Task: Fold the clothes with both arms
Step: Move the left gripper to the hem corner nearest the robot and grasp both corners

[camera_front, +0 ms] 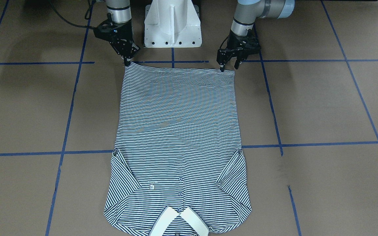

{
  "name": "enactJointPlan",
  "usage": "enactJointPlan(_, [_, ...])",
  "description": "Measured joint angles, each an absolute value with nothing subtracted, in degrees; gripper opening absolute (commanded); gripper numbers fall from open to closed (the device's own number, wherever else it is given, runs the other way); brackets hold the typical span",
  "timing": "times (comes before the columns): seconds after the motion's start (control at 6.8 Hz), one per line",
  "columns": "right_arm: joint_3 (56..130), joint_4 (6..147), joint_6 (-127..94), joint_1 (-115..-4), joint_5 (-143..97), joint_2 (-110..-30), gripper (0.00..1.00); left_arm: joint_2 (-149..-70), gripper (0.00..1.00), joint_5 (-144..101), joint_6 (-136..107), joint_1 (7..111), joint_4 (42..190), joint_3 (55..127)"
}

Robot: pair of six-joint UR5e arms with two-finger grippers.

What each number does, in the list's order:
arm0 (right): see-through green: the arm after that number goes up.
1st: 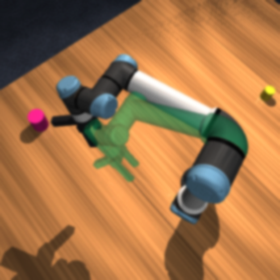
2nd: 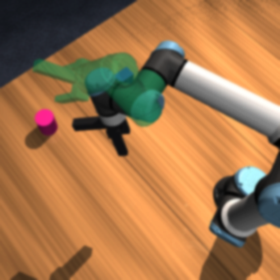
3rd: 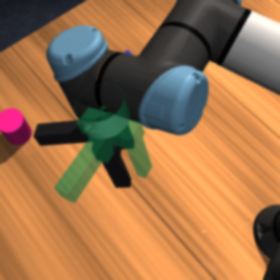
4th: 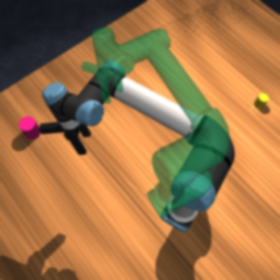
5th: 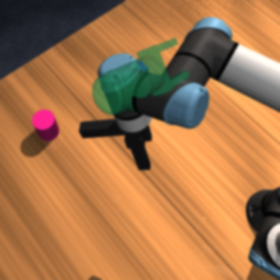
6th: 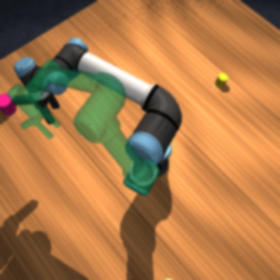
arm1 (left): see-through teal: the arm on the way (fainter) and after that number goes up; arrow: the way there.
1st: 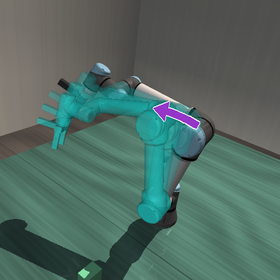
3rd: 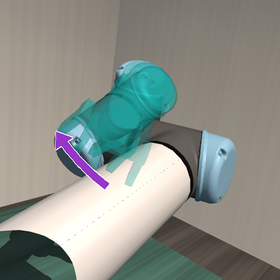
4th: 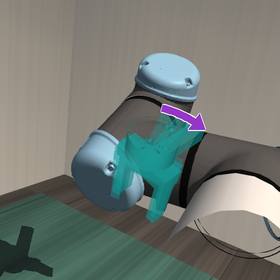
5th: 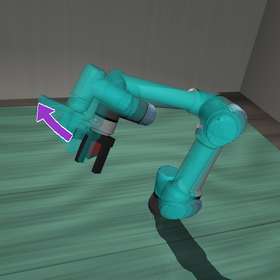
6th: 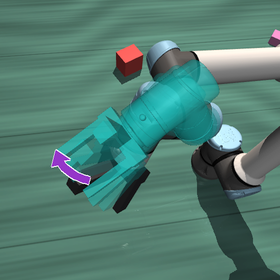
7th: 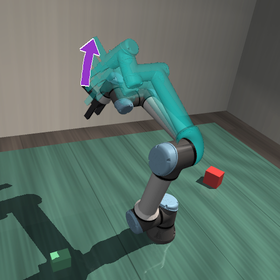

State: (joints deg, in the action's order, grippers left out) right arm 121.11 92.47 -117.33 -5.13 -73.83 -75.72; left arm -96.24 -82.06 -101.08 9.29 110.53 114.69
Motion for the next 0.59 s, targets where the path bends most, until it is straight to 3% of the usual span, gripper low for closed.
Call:
enactJointPlan(0.15, [121.11,92.46,-117.33,-5.11,-73.83,-75.73,0.00,-96.29,0.61,-82.00,-100.90,9.39,110.50,114.38])
enactJointPlan(0.29, [121.11,92.46,-117.33,-5.07,-73.83,-75.71,0.00,-96.30,0.33,-81.95,-100.78,9.60,110.46,114.43])
enactJointPlan(0.59, [121.11,92.46,-117.33,-5.03,-73.83,-75.68,0.00,-96.13,0.03,-81.92,-100.73,9.84,110.40,114.51])
